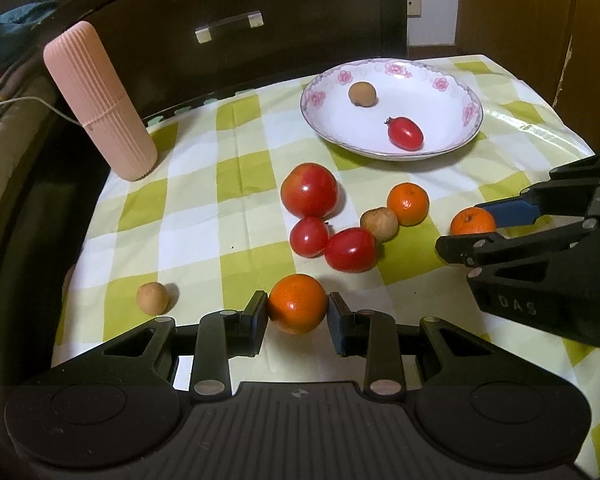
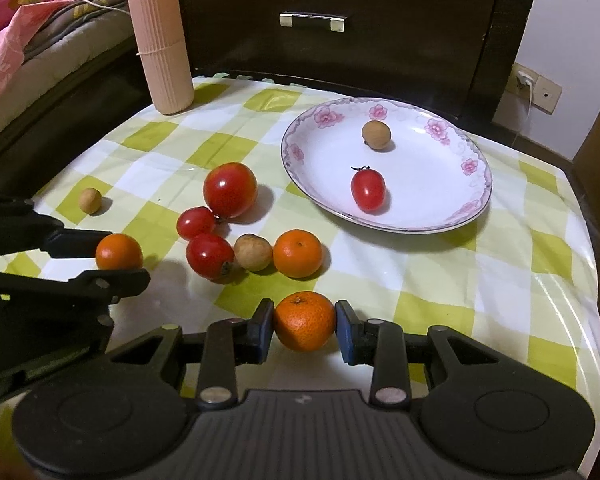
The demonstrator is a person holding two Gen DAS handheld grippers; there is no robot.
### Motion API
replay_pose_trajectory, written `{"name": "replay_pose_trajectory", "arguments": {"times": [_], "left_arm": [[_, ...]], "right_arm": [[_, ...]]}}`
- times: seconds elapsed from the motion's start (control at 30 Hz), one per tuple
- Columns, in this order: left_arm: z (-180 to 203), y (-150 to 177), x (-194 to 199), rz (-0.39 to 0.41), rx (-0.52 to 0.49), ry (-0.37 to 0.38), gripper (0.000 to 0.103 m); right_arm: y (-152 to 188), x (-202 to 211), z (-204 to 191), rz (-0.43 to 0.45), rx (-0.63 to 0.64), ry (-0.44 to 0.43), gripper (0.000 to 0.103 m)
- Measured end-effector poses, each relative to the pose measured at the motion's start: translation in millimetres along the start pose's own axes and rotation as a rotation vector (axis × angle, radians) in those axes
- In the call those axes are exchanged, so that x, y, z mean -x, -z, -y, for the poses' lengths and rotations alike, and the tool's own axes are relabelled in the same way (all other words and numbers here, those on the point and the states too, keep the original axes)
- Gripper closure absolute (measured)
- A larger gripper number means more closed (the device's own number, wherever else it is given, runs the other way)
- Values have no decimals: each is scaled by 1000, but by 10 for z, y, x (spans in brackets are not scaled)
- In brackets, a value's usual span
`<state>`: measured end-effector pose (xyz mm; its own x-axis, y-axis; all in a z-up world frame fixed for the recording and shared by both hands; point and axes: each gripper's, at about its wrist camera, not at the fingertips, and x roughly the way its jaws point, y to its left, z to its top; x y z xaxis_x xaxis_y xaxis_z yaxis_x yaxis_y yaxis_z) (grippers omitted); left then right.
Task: Organize fruits
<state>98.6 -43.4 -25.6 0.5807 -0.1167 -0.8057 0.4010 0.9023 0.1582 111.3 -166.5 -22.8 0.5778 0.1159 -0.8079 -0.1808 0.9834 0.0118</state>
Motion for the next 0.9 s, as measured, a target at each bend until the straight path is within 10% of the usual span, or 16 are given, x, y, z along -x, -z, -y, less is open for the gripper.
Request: {"name": "replay_pose_trajectory", "arguments": {"times": [0.9], "left_arm": [[69,-141,10,7,7,35,63]], "right_arm": [[-10,31,41,11,-21,-6,72]]}}
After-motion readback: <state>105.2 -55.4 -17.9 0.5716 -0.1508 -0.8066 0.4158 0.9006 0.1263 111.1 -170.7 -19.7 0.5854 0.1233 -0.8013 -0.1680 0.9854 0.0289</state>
